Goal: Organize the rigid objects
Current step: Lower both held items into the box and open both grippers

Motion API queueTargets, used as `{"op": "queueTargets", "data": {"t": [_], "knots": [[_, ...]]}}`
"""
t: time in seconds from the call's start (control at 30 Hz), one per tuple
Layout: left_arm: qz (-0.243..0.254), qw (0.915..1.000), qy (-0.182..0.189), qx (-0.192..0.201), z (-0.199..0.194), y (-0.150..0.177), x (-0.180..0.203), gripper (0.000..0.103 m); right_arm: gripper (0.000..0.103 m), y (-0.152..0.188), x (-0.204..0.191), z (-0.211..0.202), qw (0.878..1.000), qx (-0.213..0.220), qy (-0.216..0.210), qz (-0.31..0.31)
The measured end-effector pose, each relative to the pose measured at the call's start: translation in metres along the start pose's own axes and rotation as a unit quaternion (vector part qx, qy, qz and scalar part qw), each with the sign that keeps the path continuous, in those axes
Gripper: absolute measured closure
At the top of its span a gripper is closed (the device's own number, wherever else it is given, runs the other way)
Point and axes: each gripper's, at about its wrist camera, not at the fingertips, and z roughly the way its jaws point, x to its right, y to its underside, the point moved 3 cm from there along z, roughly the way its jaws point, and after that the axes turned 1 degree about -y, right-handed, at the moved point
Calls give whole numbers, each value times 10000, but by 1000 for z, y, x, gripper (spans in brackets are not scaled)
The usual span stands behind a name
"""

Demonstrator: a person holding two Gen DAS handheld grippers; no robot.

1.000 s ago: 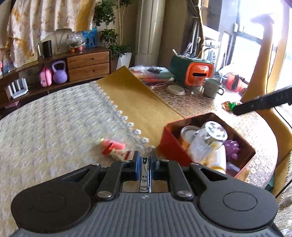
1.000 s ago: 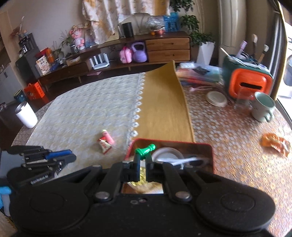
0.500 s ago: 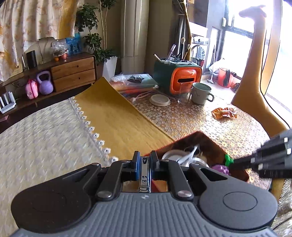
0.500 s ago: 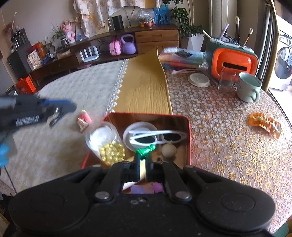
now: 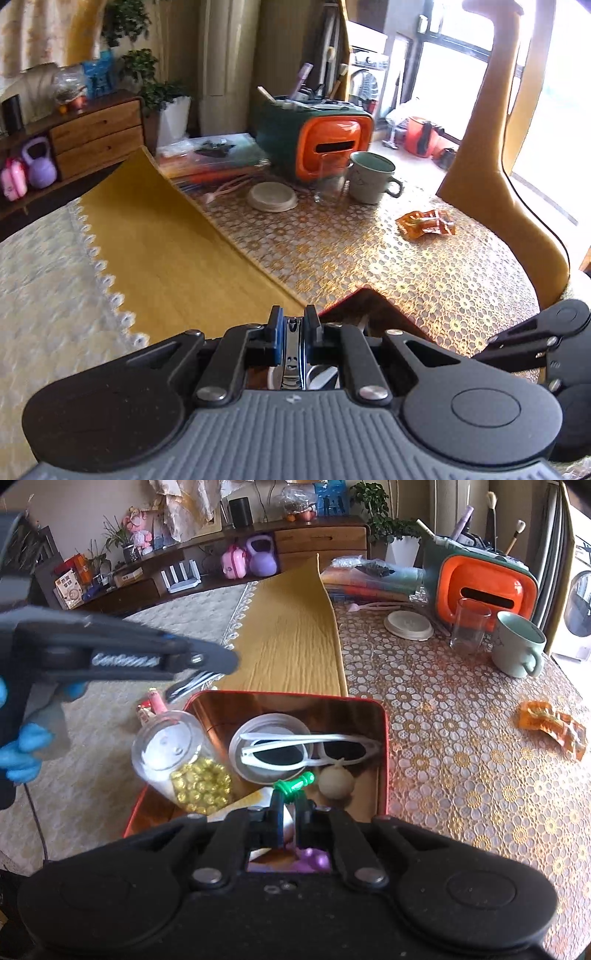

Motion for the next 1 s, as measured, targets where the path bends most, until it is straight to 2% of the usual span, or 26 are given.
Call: {"op": "queueTargets", "data": {"t": [0.17,0.4,0.53,0.67,0.77,1.0], "knots": [[133,9995,258,-160,24,-5,12,92,99,-2,4,12,10000,-59,-15,-5],[271,9987,323,-296,44,3,20,92,99,-1,8,24,9999,-146,9,-32],[181,9986,373,-340,46,3,17,92,98,-1,8,28,9998,-177,-18,-1],[-12,9963,556,-653,52,3,12,92,93,-2,8,28,9999,-157,11,-2],[-106,9962,495,-702,53,3,9,92,90,-2,7,27,9999,-135,43,-11],[-438,9931,698,-830,52,2,0,92,82,-3,8,22,9999,-85,39,72]]}}
